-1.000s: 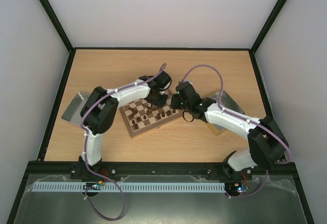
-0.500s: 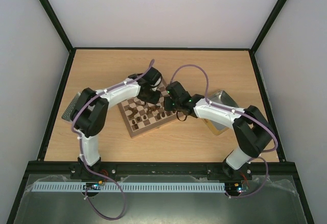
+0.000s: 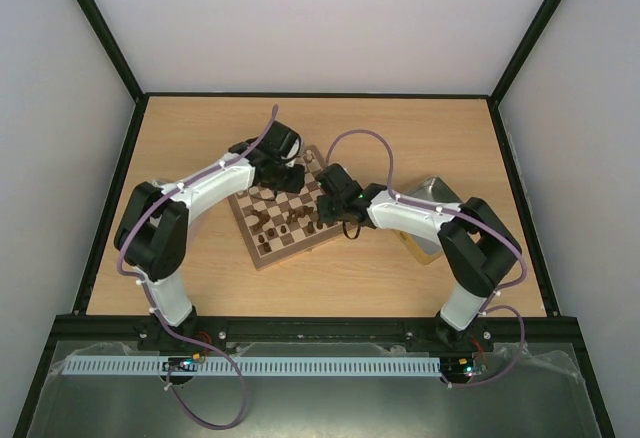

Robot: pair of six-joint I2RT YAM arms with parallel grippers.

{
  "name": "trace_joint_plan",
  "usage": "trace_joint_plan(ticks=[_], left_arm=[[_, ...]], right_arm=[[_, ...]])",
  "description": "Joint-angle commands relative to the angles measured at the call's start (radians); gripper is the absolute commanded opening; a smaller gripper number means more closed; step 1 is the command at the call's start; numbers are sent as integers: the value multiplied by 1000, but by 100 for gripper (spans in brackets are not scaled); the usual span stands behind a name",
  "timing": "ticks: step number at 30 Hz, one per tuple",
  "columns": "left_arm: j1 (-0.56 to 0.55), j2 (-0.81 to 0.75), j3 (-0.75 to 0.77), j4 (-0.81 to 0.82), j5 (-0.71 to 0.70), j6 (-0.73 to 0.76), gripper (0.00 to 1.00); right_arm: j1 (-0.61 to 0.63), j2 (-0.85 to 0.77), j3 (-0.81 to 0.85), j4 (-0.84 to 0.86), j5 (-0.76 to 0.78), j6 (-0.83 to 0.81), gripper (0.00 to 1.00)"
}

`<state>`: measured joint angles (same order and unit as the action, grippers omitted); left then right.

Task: Set up the chess pieces on the board
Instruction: Place the chess piece on the chessboard, then pick up the chess piece from the chessboard.

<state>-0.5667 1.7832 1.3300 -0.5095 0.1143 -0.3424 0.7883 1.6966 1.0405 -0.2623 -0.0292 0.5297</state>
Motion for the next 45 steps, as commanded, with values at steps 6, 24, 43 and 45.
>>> trace_joint_plan(ticks=[6,24,43,45], left_arm=[[5,-29,-26,4,20,-10,37],[69,-193,-142,86,-41,-107,37],[134,-391,-378,194,35,-137,40],[138,-396,-386,200,40,-135,40]], right_arm=[[11,17,43,-43,26,-28,16],[18,32,187,-162,-33,-116,24],[59,241,385,-418,-37,-222,24],[60,252,400,-425,-28,-222,24]])
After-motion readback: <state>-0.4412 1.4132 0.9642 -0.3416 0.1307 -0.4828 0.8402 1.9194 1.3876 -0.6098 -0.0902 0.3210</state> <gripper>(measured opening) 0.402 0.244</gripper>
